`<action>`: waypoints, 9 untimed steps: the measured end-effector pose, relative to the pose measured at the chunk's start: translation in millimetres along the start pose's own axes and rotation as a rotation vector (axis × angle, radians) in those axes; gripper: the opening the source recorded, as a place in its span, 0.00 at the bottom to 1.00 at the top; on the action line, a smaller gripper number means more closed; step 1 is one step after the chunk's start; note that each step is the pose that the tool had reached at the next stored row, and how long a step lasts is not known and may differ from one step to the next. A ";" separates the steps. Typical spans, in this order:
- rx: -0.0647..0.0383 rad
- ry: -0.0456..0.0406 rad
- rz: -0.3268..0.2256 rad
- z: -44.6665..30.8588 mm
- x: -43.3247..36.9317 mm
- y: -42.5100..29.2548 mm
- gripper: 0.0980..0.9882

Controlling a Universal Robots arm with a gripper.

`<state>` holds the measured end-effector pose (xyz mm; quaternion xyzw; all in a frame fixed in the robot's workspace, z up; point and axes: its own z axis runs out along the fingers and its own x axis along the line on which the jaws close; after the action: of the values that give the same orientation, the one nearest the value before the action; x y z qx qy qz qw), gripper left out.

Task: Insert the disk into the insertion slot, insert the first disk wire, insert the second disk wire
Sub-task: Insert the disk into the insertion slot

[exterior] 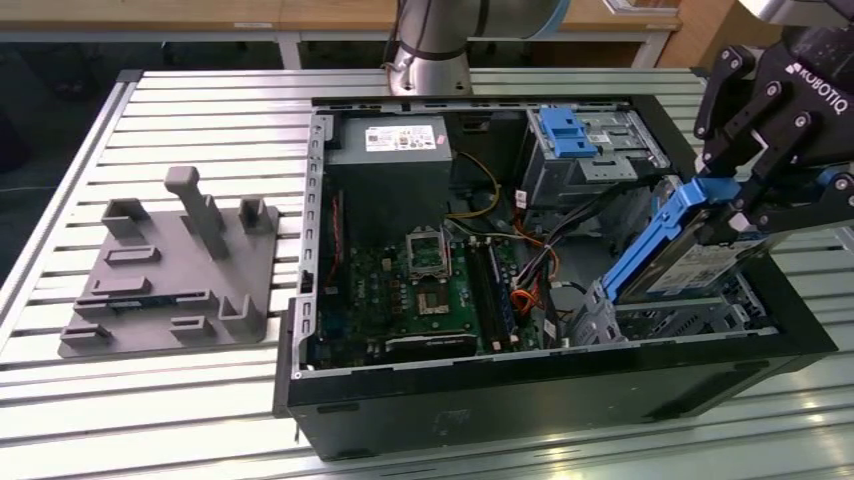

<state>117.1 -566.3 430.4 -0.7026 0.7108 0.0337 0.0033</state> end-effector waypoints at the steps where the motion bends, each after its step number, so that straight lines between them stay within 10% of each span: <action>1: 0.000 0.0000 0.000 1.1 0.1 -0.1 0.30; 9: -0.001 0.0000 0.000 12.5 1.1 -0.8 0.30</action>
<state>117.3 -566.7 417.9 -0.7026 0.7108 0.0339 0.0031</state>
